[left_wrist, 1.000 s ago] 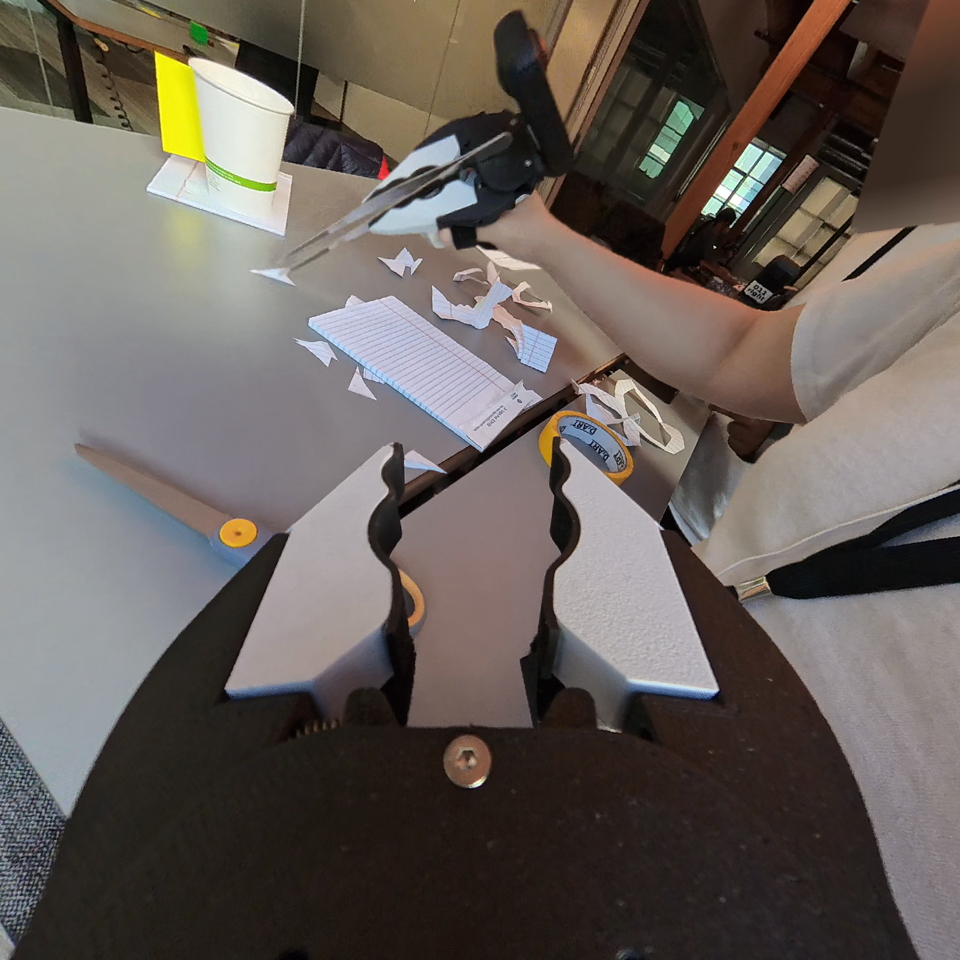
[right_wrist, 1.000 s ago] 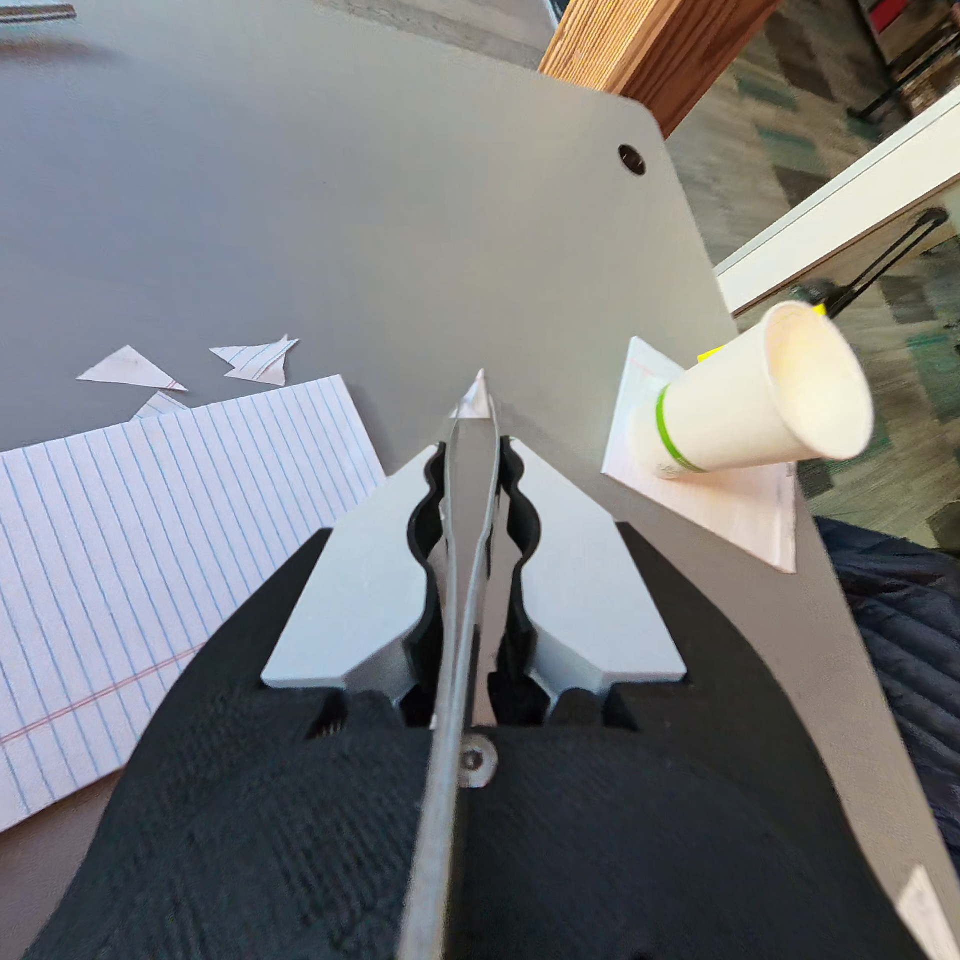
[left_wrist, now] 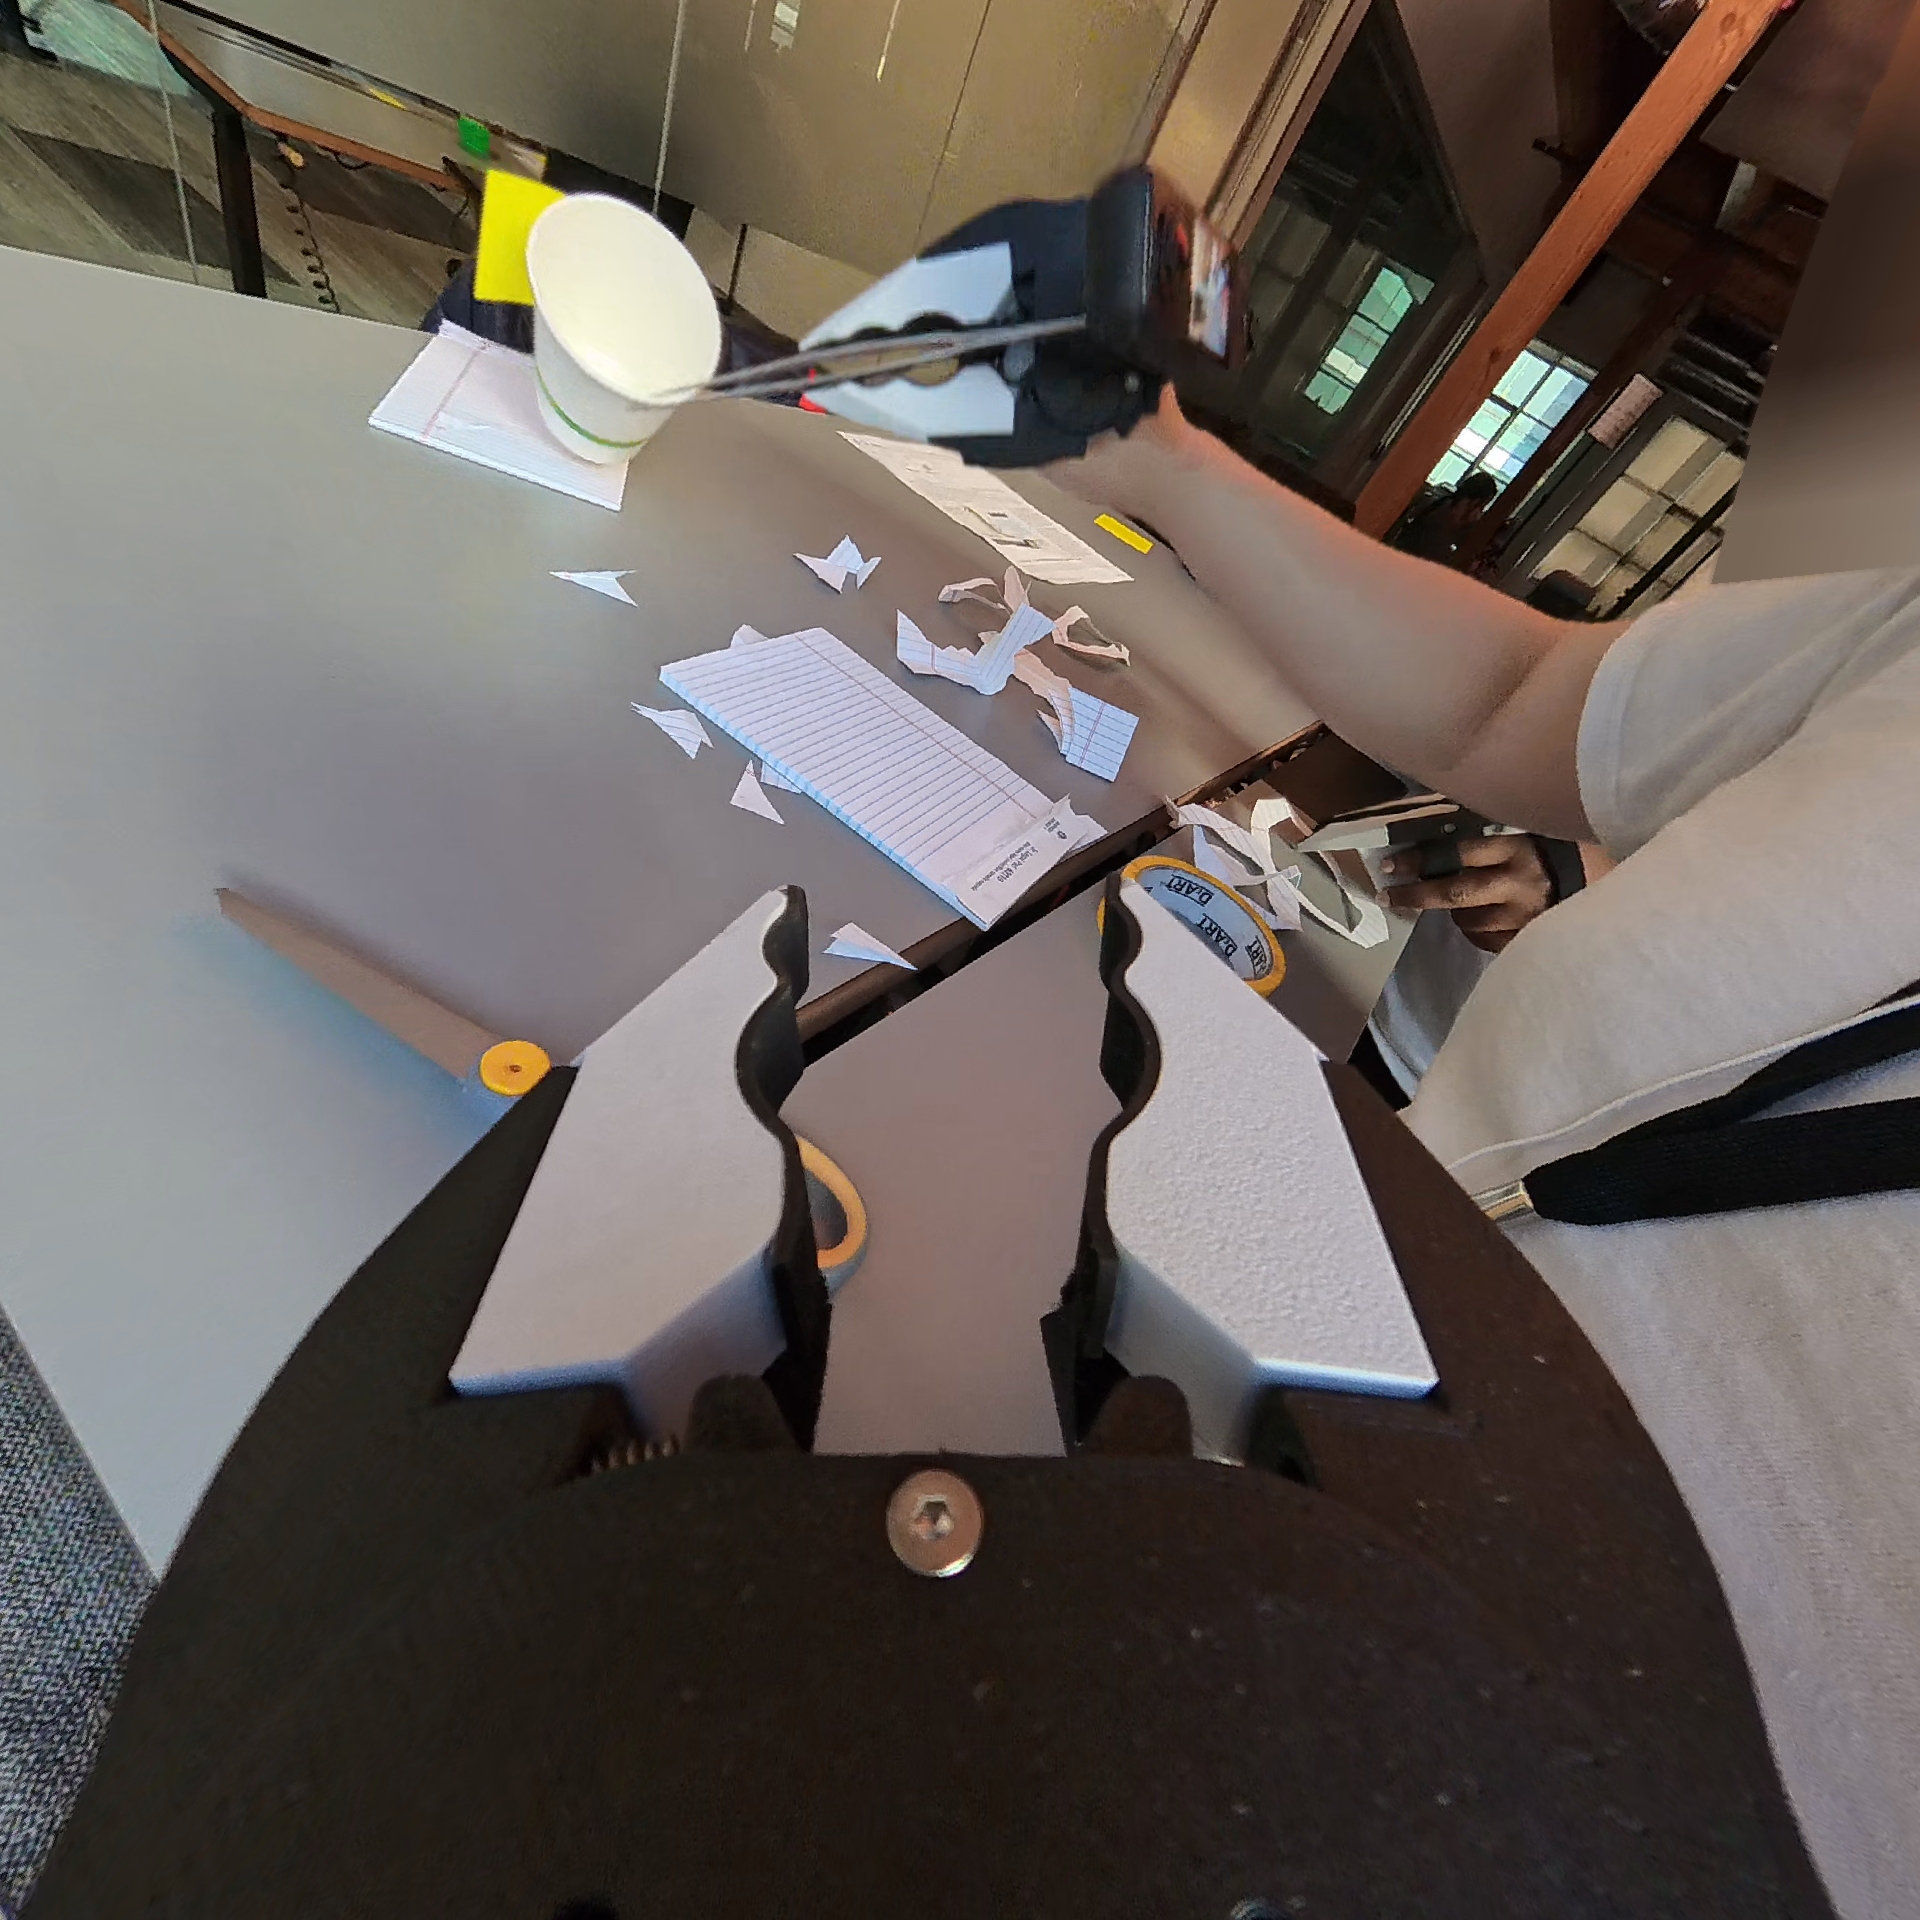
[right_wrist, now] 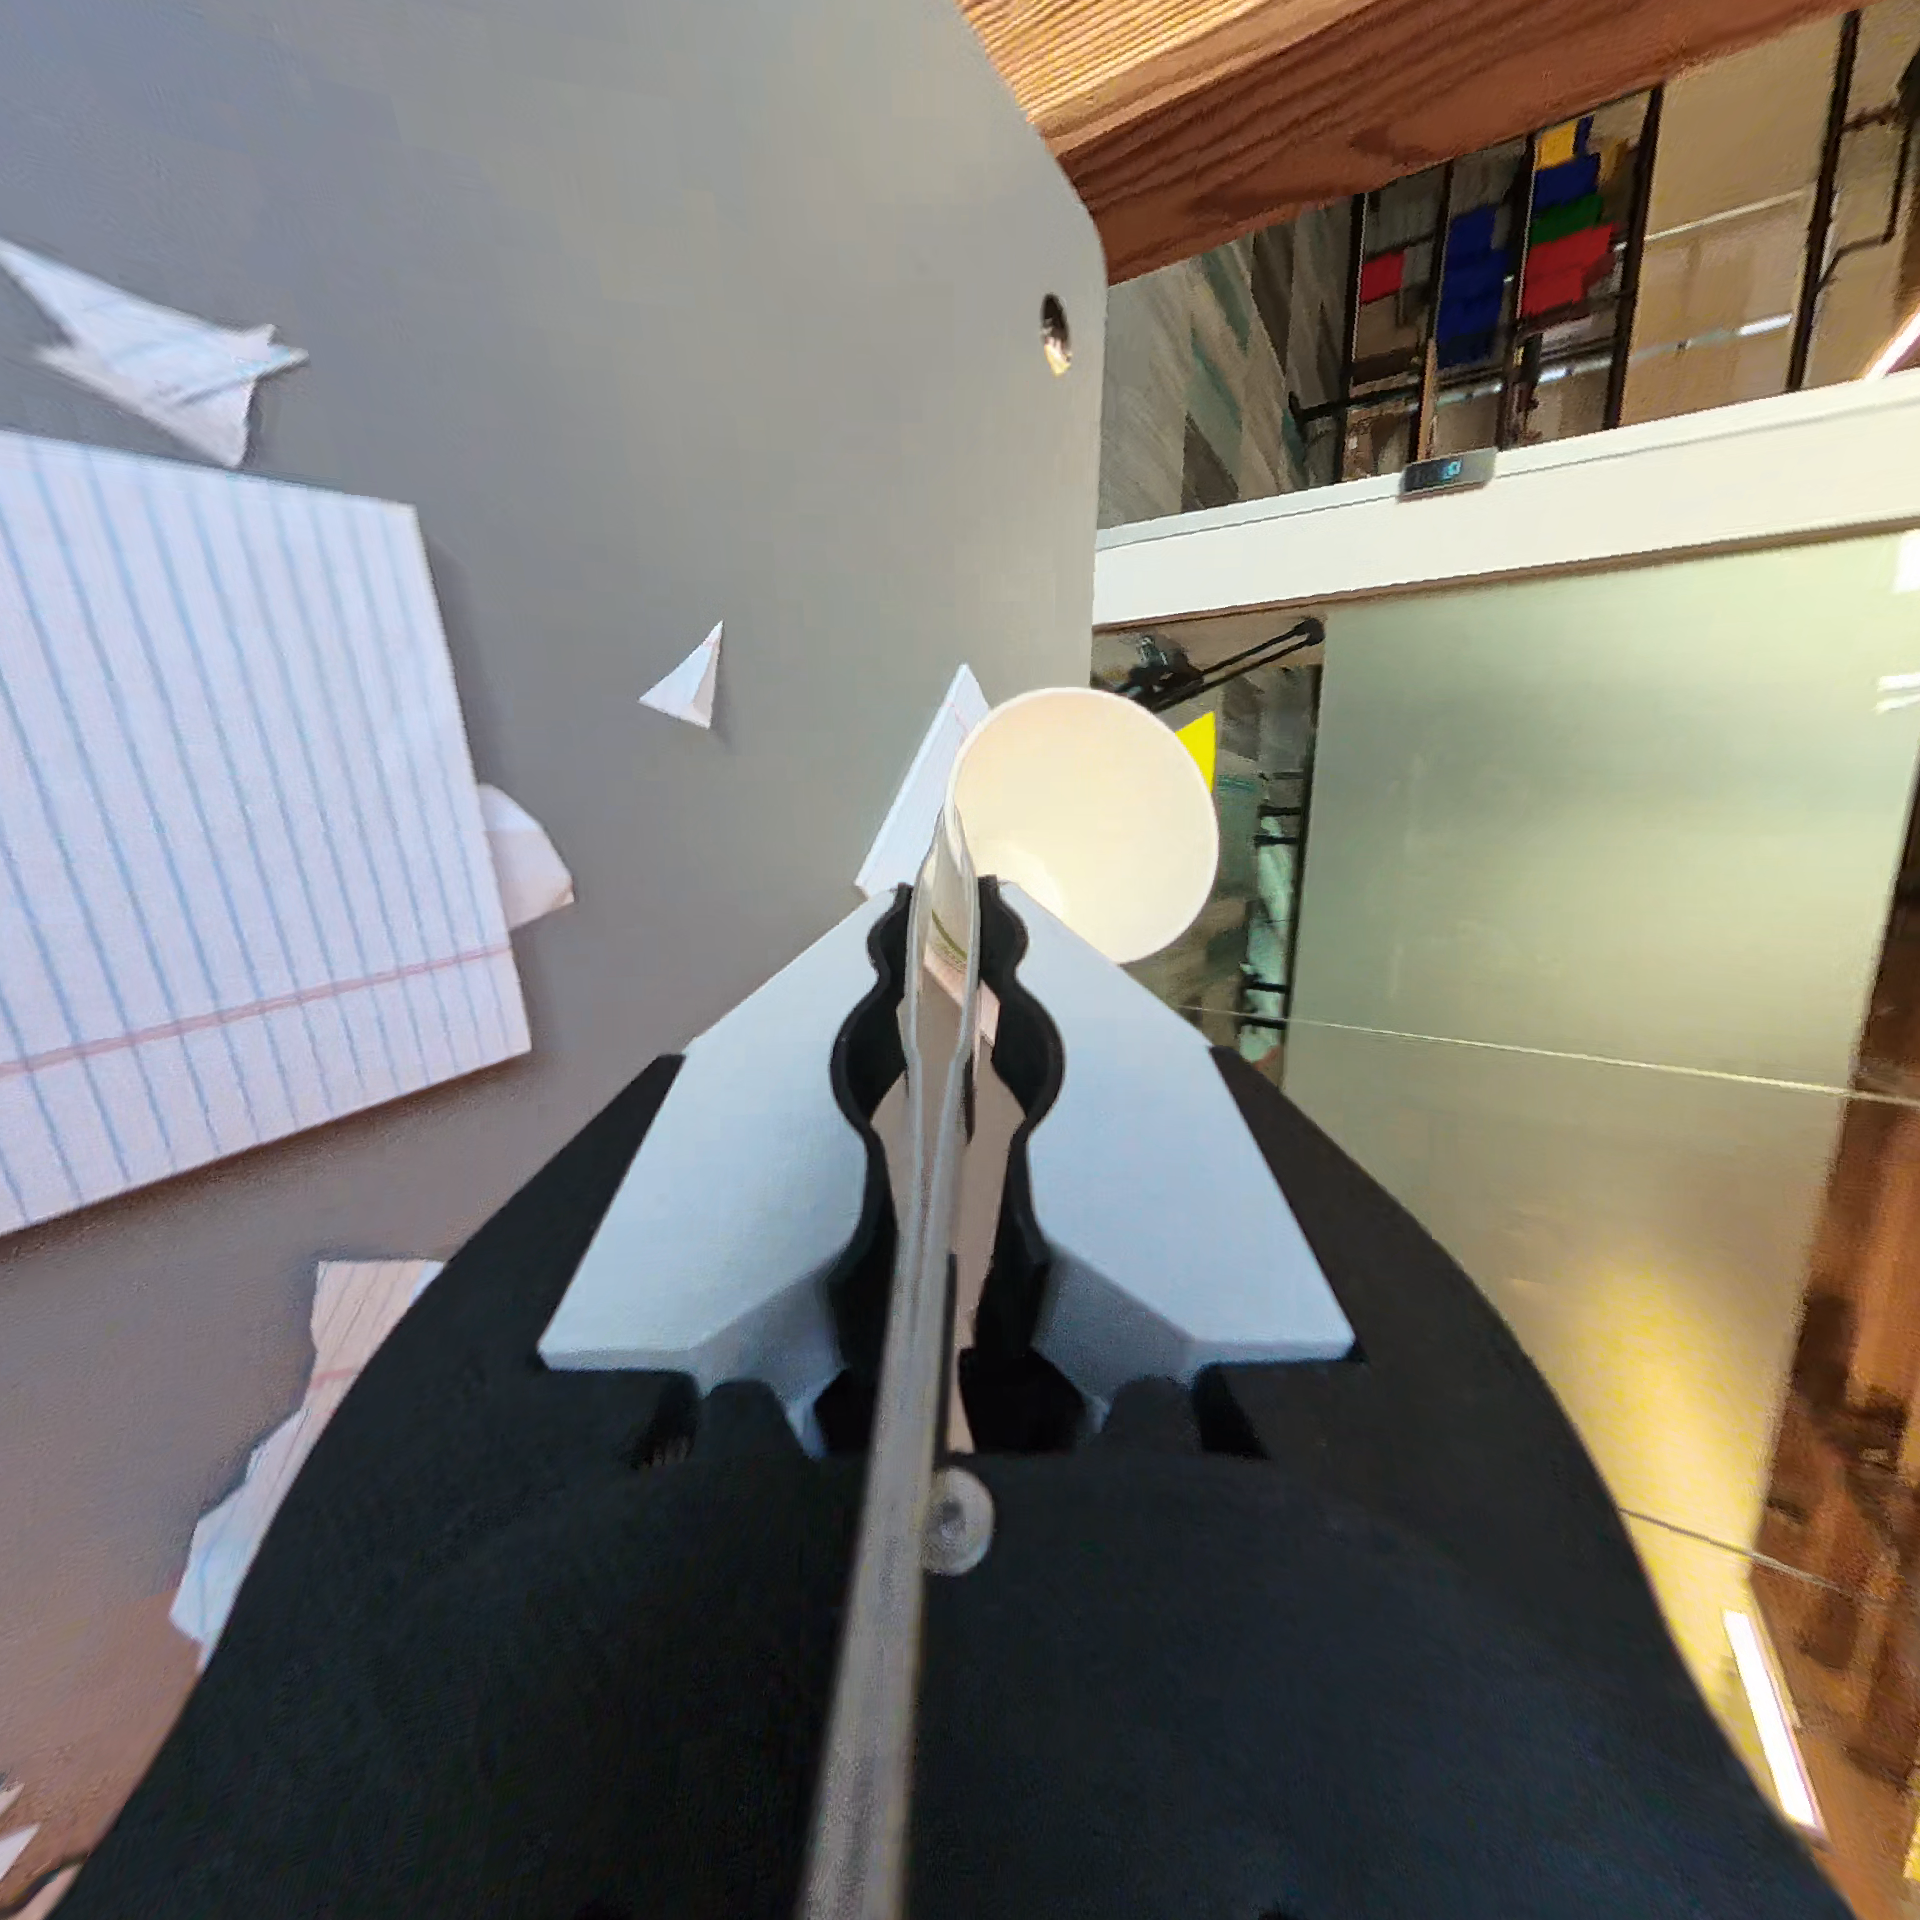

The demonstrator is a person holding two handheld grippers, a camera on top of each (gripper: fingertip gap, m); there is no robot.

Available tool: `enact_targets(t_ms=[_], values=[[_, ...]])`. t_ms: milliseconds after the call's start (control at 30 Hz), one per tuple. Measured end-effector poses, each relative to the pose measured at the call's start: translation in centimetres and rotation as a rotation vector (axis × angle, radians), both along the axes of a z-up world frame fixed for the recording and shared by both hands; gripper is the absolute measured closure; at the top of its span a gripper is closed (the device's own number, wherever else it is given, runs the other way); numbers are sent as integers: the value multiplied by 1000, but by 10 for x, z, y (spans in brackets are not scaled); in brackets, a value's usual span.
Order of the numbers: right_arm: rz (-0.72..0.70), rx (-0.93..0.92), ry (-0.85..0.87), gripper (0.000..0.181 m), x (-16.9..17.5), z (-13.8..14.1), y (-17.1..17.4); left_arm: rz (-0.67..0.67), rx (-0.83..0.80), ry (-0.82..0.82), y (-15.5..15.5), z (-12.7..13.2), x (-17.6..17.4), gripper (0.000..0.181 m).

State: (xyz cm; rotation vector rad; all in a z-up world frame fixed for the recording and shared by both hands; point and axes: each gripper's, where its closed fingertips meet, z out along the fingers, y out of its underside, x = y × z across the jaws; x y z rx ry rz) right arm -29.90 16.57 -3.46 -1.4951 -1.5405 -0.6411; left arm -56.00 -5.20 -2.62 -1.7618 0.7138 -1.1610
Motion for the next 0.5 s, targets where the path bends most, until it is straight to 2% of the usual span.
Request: enact_targets(t_ms=[67, 133, 233, 267, 400, 500], values=[[7, 16, -86, 171, -3, -11, -9, -2, 0, -4, 1, 1, 0, 126], [14, 4, -69, 171, -6, -15, -13, -12, 3, -6, 0, 3, 2, 126], [0, 10, -30, 170, -3, -5, -10, -30, 13, 2, -2, 5, 7, 126], [0, 7, 13, 170, -3, 4, -5, -34, 16, 4, -2, 5, 8, 126], [-102, -166, 386, 170, 11, 43, 38, -65, 5, 5, -6, 3, 15, 126], [-209, -290, 537, 170, 34, 52, 69, -73, 20, 1, -10, 7, 17, 126]])
